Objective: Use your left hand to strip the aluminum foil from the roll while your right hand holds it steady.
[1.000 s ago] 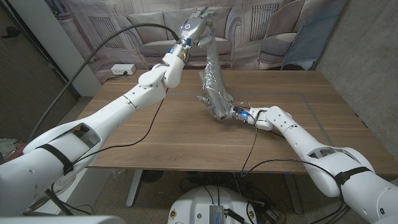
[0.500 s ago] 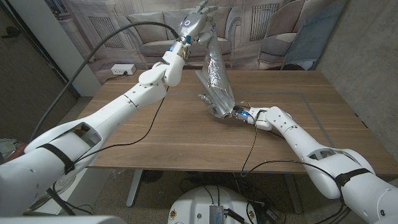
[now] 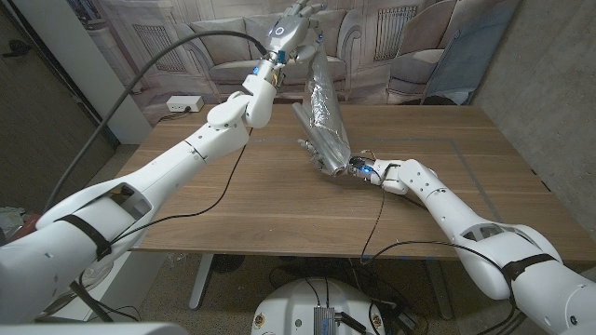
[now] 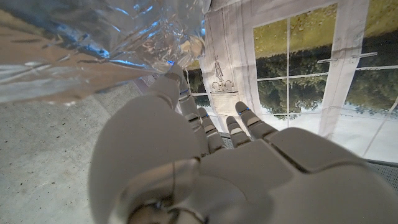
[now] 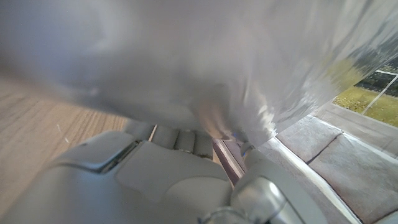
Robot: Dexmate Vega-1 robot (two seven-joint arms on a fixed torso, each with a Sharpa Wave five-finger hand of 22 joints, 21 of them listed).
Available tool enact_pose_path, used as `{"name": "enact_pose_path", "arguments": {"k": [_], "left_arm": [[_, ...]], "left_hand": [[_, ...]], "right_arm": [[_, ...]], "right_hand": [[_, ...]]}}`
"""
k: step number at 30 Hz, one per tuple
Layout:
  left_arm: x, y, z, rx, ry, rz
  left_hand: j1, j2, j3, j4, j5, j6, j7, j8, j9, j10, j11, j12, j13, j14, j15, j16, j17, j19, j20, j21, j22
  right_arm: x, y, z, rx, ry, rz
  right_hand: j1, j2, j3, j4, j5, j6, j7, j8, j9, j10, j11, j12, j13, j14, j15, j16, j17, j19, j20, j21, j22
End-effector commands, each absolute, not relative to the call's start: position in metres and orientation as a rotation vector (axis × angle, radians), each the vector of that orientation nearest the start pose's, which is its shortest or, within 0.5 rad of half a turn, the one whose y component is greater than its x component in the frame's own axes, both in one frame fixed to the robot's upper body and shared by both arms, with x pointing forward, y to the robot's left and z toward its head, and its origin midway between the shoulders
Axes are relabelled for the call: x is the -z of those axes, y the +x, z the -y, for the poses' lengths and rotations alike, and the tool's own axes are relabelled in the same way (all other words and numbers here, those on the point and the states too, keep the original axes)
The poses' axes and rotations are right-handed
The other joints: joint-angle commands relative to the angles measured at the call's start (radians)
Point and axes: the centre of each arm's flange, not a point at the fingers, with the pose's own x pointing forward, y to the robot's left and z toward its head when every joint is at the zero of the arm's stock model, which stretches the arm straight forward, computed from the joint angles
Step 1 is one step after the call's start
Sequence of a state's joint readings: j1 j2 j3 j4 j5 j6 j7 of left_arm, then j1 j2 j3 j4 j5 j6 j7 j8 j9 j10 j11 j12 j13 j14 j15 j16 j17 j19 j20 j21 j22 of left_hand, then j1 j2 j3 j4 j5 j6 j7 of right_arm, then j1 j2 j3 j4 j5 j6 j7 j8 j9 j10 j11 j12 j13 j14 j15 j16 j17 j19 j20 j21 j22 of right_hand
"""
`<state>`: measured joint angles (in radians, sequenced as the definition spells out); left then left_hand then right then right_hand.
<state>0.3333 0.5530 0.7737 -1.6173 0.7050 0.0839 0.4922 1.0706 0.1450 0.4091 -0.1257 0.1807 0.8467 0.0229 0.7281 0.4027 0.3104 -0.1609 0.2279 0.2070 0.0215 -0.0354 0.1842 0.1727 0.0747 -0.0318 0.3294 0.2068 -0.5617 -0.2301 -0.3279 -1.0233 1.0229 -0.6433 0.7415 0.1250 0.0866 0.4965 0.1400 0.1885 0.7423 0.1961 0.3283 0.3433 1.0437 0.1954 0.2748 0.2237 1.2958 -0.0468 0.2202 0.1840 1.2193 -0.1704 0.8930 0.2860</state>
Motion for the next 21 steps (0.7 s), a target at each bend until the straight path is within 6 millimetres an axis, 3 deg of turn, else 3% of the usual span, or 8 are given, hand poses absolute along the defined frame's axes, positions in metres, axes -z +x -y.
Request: {"name": "enact_pose_path", "arguments": {"k": [1,5,21], "left_arm": [[-0.233,0.533,-0.105,-0.426,1.204,1.428],[-0.234,0.53,-0.105,-0.434,1.208,1.432],[-0.243,0.521,-0.105,-0.465,1.182,1.45]], "left_hand": [[0.001,0.001,0.009,-0.001,-0.001,0.007,-0.001,0.009,0.138,0.008,-0.002,-0.006,0.003,0.006,-0.09,-0.001,0.001,0.002,-0.019,0.008,0.001],[0.0,0.001,0.01,-0.002,-0.001,0.008,0.0,0.009,0.139,0.009,-0.001,-0.006,0.004,0.006,-0.09,-0.001,0.001,0.002,-0.018,0.008,0.001],[-0.002,0.0,0.015,-0.003,-0.001,0.008,0.001,0.009,0.14,0.011,0.0,-0.006,0.004,0.008,-0.09,-0.001,0.0,0.001,-0.02,0.011,0.001]], "right_arm": [[0.033,0.662,0.115,-1.159,0.592,-0.088],[0.033,0.661,0.115,-1.162,0.586,-0.089],[0.035,0.659,0.113,-1.162,0.585,-0.092]], "right_hand": [[-0.016,-0.025,-0.008,0.008,-0.003,-0.008,0.013,-0.009,0.006,0.002,0.022,-0.008,0.0,-0.008,0.014,-0.006,0.002,-0.024,-0.044,0.004,0.006],[-0.041,-0.058,-0.027,0.011,-0.006,-0.019,0.014,-0.021,0.006,-0.01,0.022,-0.019,-0.007,-0.021,0.028,-0.011,0.002,-0.02,-0.036,0.004,0.007],[-0.057,-0.068,-0.034,0.014,-0.004,-0.025,0.013,-0.03,0.007,-0.011,0.022,-0.023,-0.009,-0.029,0.032,-0.013,0.003,-0.022,-0.032,0.002,0.007]]}}
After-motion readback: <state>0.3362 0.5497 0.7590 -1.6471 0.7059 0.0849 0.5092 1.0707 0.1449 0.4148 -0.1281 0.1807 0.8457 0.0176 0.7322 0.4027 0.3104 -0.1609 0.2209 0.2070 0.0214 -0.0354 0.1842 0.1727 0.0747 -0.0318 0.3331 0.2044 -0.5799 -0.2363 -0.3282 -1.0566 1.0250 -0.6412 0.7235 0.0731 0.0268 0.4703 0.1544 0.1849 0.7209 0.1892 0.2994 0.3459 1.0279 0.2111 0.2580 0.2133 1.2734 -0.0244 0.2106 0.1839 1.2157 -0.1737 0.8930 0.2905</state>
